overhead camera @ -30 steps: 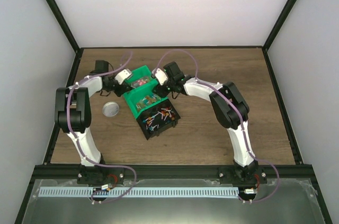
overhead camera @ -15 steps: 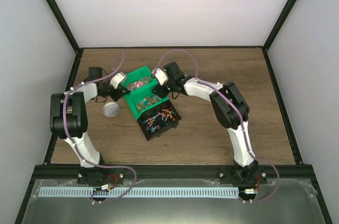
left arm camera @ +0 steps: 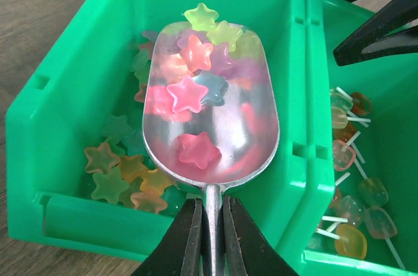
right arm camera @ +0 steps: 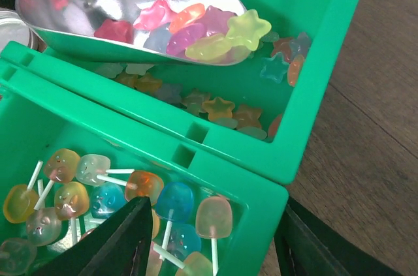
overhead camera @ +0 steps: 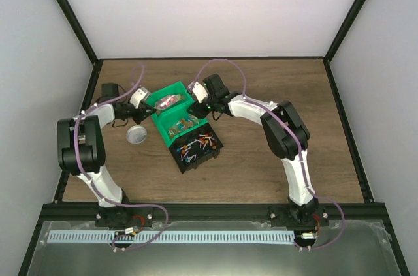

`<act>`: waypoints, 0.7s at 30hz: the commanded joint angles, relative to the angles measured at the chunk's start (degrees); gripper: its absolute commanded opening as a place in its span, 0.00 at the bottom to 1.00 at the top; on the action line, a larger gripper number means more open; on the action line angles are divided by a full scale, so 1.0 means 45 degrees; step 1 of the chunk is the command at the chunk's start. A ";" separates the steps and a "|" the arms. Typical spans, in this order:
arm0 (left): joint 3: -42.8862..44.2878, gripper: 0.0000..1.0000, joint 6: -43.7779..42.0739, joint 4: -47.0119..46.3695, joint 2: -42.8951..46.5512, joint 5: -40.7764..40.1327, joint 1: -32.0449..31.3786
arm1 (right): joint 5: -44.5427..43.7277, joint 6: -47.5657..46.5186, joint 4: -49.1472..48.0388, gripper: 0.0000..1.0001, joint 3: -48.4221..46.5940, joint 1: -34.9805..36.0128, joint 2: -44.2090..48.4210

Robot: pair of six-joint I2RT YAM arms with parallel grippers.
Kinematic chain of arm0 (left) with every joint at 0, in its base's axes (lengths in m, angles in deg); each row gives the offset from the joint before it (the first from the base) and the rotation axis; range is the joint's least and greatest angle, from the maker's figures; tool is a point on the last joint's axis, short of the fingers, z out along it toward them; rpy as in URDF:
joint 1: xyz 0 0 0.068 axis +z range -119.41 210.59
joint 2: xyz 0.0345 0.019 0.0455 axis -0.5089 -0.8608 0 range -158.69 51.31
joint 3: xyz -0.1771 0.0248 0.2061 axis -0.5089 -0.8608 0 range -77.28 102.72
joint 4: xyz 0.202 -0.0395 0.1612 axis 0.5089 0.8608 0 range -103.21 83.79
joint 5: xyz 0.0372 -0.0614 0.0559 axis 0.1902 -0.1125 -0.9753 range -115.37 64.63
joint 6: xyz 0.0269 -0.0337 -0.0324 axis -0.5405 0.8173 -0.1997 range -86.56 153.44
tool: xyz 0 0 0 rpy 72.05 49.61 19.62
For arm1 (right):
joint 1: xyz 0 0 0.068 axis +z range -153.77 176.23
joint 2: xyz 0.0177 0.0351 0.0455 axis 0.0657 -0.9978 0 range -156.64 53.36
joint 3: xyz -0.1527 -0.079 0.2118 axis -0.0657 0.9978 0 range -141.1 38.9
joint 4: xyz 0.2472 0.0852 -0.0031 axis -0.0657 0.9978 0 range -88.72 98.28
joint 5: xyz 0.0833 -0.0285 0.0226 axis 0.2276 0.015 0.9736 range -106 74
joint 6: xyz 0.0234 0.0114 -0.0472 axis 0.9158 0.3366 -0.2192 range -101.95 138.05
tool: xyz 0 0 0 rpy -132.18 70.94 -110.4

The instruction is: Pack the candies

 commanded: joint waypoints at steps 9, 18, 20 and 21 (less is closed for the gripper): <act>-0.0755 0.04 -0.0757 -0.0831 0.1056 0.2349 0.0723 | 0.0227 0.0206 -0.0049 0.65 -0.0222 -0.0062 0.0711; -0.0546 0.04 -0.0849 -0.0730 0.0881 0.3503 0.1144 | 0.0233 0.0281 -0.0004 0.77 -0.0218 -0.0071 0.1017; -0.0535 0.04 -0.0916 -0.0553 0.1006 0.3342 0.1134 | 0.0244 0.0302 0.0008 0.82 -0.0269 -0.0089 0.1115; -0.0457 0.04 -0.0918 -0.0406 0.1069 0.3211 0.1146 | 0.0239 0.0326 0.0041 0.85 -0.0317 -0.0091 0.1172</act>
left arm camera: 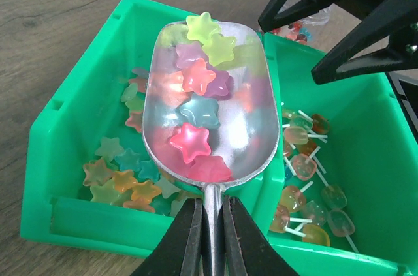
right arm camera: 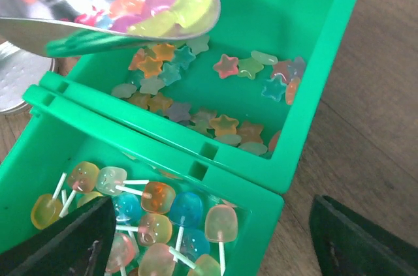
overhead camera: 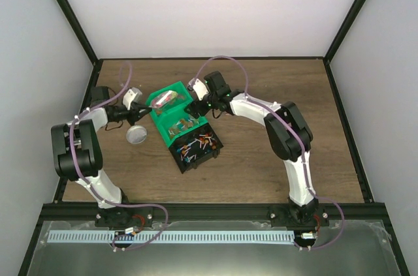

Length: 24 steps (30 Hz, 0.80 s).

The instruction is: Pack the candies

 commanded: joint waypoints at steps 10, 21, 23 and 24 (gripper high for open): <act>0.1255 0.04 -0.0426 0.1198 0.1056 0.0887 -0.0197 | 0.0555 0.0382 0.0345 1.00 -0.0544 -0.0441 0.1813; 0.2062 0.04 0.0464 0.1341 0.1362 -0.0235 -0.2204 | 0.2119 0.1359 0.0321 1.00 0.0885 -0.2740 0.3890; 0.2267 0.04 0.0513 0.1458 0.1273 -0.0536 -0.2769 | 0.2556 0.1629 0.0255 1.00 0.1274 -0.3311 0.4091; 0.2361 0.04 0.0571 0.1487 0.1179 -0.0628 -0.3029 | 0.2747 0.1795 0.0235 1.00 0.1448 -0.3606 0.4178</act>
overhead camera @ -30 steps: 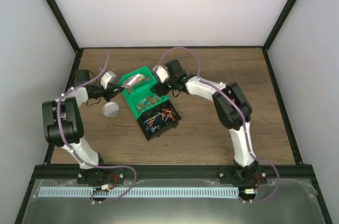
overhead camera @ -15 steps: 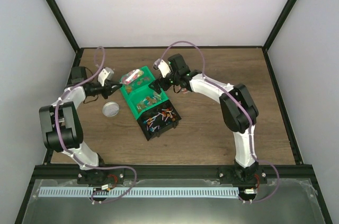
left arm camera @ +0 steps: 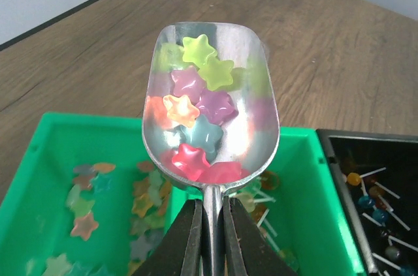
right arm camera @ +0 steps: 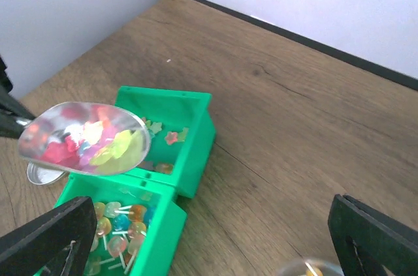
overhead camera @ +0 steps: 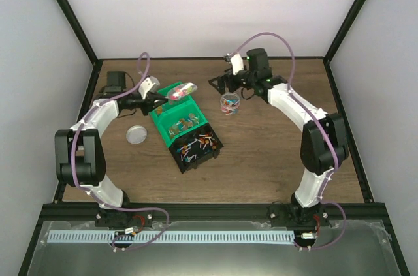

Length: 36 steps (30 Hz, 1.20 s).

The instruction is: Pack the candies

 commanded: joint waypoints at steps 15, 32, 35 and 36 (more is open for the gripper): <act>0.2896 0.04 0.1035 0.0690 -0.2428 -0.1997 -0.3640 | 0.2577 0.2550 -0.1097 1.00 0.2235 -0.3341 0.0570; 0.5289 0.04 0.0443 0.2710 -0.4087 -0.4053 -0.4850 | 0.2634 0.2494 -0.1152 1.00 0.2311 -0.3499 0.0350; 0.5610 0.04 0.0399 0.2993 -0.4290 -0.4426 -0.5019 | 0.2588 0.2494 -0.1137 1.00 0.2305 -0.3505 0.0369; 0.5713 0.04 0.0333 0.3133 -0.4333 -0.4571 -0.5094 | 0.2550 0.2466 -0.1123 1.00 0.2293 -0.3505 0.0372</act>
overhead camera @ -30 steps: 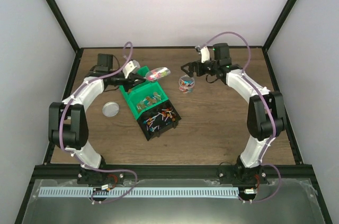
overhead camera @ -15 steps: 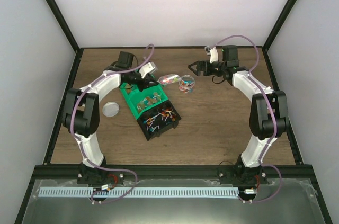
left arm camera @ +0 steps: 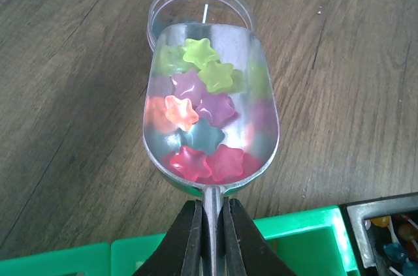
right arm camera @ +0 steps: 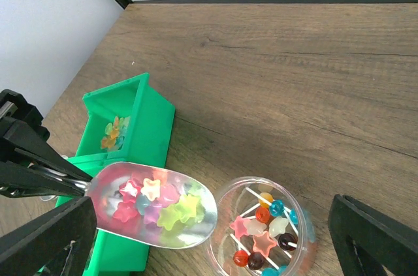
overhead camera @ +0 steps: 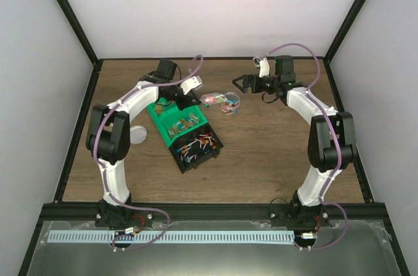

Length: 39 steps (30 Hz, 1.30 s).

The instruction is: Pack the candies

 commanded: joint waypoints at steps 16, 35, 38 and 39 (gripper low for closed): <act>0.2630 0.04 -0.0773 0.2699 -0.0951 -0.2418 -0.0894 | -0.0281 -0.0044 -0.0060 1.00 -0.0117 -0.0297 0.0137; 0.4659 0.04 -0.1184 0.4448 -0.1574 -0.4446 -0.1702 | -0.0595 -0.0144 0.0108 1.00 -0.0140 -0.0465 0.0240; 0.4964 0.04 -0.1198 0.4643 -0.1698 -0.4690 -0.1771 | -0.0632 -0.0115 0.0090 1.00 -0.0141 -0.0491 0.0228; 0.5061 0.04 -0.1205 0.4717 -0.1737 -0.4753 -0.1790 | -0.0642 -0.0105 0.0088 1.00 -0.0138 -0.0499 0.0229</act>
